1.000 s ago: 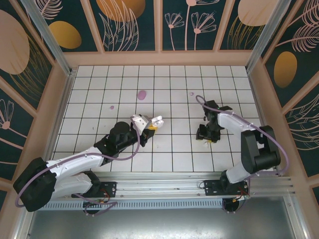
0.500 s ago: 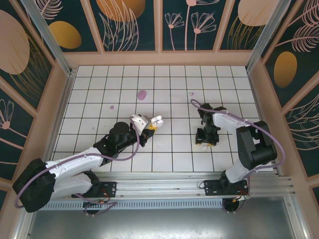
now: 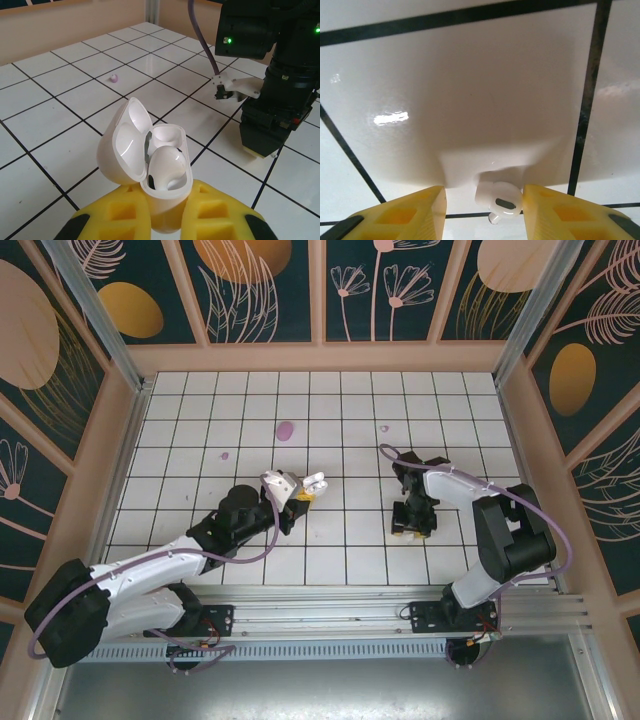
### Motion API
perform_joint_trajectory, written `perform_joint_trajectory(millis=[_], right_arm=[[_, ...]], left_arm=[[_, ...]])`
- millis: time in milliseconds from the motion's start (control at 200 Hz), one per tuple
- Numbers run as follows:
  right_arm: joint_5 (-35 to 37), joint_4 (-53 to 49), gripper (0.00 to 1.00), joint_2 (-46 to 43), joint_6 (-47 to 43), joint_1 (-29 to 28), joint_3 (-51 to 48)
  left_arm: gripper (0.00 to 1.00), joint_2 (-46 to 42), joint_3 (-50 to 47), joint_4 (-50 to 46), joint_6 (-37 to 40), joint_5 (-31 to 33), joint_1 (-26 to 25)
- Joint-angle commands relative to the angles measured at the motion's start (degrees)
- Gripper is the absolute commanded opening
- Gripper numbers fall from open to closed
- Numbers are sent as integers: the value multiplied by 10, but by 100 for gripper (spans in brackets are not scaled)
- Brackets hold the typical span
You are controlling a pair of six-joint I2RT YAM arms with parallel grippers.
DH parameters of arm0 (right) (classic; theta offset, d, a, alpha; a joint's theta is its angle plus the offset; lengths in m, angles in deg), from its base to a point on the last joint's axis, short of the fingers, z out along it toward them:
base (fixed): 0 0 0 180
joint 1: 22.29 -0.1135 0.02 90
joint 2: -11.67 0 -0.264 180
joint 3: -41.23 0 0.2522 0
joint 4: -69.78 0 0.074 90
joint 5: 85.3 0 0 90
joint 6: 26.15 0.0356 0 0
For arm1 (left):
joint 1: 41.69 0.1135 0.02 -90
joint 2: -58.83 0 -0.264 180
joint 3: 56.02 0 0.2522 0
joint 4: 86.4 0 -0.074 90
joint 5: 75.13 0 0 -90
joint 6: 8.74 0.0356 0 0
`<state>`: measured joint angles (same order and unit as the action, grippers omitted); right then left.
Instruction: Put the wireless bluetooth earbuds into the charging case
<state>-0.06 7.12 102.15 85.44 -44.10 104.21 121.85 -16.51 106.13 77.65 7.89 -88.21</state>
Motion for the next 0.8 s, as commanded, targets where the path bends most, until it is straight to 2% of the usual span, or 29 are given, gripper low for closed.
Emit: perform_joint_trajectory(millis=[0, 220, 530, 791], right_arm=[[-2, -18, 42, -15, 14, -5, -10], [-1, -6, 34, -15, 19, -6, -12], [17, 10, 28, -7, 25, -14, 8], [37, 8, 27, 30, 12, -34, 67]], left_arm=[[1, -18, -2, 3, 10, 7, -1], [1, -23, -4, 0, 8, 7, -1], [2, -25, -3, -4, 11, 1, -1], [2, -23, 0, -7, 11, 1, -1]])
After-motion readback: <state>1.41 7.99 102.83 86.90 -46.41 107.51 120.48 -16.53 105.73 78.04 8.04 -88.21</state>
